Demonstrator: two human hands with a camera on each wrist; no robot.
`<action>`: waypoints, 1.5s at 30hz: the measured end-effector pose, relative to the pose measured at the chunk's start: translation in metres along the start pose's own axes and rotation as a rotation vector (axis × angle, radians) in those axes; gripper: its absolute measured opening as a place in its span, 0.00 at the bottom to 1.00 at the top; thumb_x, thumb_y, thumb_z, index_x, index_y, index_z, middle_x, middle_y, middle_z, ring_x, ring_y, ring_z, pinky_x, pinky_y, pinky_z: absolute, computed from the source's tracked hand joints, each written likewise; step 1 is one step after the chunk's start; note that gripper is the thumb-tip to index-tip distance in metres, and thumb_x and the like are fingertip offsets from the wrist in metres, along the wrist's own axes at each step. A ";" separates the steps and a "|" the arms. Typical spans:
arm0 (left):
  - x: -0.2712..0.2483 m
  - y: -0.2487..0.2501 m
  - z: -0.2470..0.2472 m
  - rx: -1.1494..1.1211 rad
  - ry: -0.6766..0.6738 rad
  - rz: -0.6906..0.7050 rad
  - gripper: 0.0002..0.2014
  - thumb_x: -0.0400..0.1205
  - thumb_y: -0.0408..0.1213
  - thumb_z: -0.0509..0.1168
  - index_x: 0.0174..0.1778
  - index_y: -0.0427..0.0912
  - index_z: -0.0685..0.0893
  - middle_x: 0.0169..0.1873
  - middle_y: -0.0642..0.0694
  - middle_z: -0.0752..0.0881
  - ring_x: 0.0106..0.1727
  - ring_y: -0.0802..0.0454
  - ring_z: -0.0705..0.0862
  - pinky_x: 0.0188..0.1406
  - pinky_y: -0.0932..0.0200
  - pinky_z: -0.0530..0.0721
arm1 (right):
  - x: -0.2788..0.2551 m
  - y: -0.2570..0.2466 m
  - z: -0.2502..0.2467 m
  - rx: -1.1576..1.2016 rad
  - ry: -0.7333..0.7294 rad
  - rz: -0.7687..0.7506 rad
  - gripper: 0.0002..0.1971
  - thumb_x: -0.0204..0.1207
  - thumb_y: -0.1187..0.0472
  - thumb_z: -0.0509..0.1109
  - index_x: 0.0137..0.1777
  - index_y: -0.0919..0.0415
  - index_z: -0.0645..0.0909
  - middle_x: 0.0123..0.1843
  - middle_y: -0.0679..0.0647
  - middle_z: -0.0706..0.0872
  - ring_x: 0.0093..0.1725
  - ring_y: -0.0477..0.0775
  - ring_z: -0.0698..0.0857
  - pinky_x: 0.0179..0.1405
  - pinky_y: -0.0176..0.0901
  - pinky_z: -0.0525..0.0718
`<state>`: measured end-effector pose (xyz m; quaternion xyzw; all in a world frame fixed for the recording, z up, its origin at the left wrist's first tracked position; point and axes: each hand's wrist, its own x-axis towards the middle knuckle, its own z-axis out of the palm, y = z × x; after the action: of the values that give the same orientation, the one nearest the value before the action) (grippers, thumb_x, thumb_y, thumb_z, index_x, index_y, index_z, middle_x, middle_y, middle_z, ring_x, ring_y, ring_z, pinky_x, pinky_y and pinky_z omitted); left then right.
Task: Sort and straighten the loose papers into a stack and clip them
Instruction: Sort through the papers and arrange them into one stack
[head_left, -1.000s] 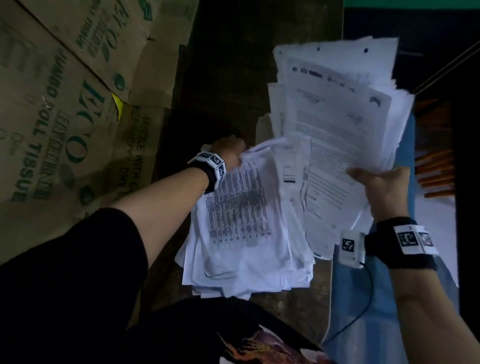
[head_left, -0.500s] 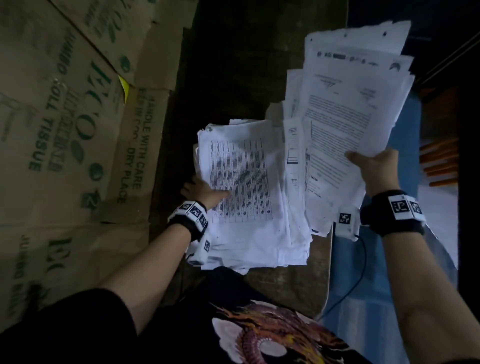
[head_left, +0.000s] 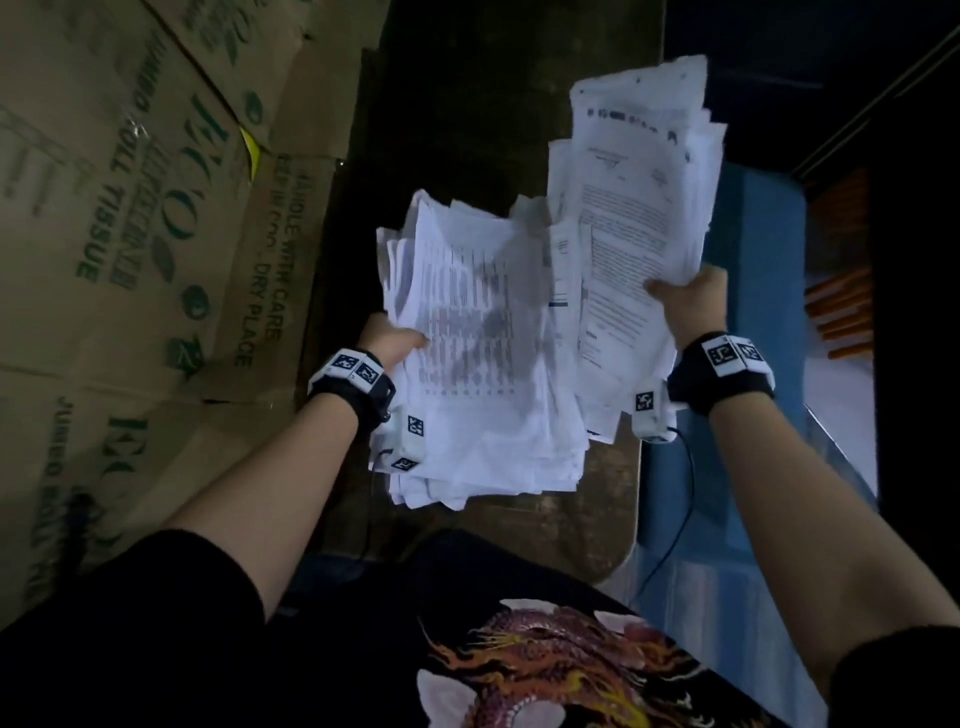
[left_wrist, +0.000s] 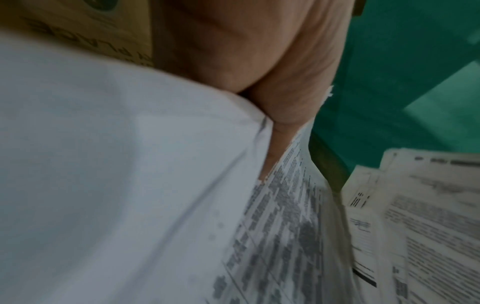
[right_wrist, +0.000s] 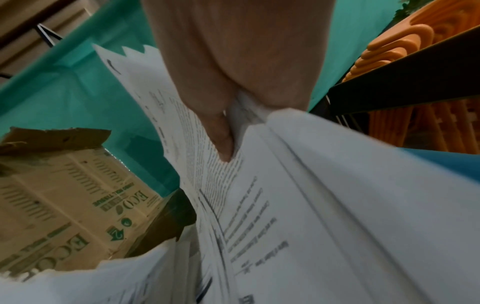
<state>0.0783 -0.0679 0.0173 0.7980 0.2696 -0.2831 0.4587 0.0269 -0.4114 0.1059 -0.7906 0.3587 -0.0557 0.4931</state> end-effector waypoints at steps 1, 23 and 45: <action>-0.008 0.002 -0.007 -0.005 0.047 0.011 0.45 0.58 0.42 0.79 0.71 0.33 0.73 0.67 0.39 0.80 0.66 0.41 0.81 0.66 0.45 0.81 | -0.002 0.003 -0.002 0.011 0.009 0.014 0.09 0.70 0.70 0.77 0.47 0.69 0.82 0.47 0.60 0.86 0.45 0.56 0.86 0.49 0.48 0.87; -0.088 0.021 -0.149 -0.459 -0.062 0.382 0.13 0.70 0.36 0.79 0.49 0.40 0.89 0.55 0.45 0.90 0.59 0.48 0.88 0.66 0.47 0.81 | -0.078 0.090 -0.034 0.182 -0.134 0.264 0.19 0.66 0.78 0.77 0.58 0.77 0.82 0.56 0.67 0.87 0.47 0.60 0.88 0.60 0.59 0.83; -0.014 0.017 0.015 0.078 -0.265 0.009 0.54 0.67 0.48 0.81 0.81 0.34 0.56 0.79 0.38 0.65 0.80 0.41 0.65 0.79 0.47 0.66 | -0.053 0.085 0.036 0.216 -0.432 0.458 0.36 0.77 0.34 0.65 0.77 0.57 0.69 0.74 0.49 0.75 0.74 0.49 0.72 0.75 0.51 0.69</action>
<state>0.0777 -0.0906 0.0309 0.7721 0.1916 -0.3943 0.4602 -0.0398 -0.3737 0.0322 -0.6260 0.4064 0.1880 0.6385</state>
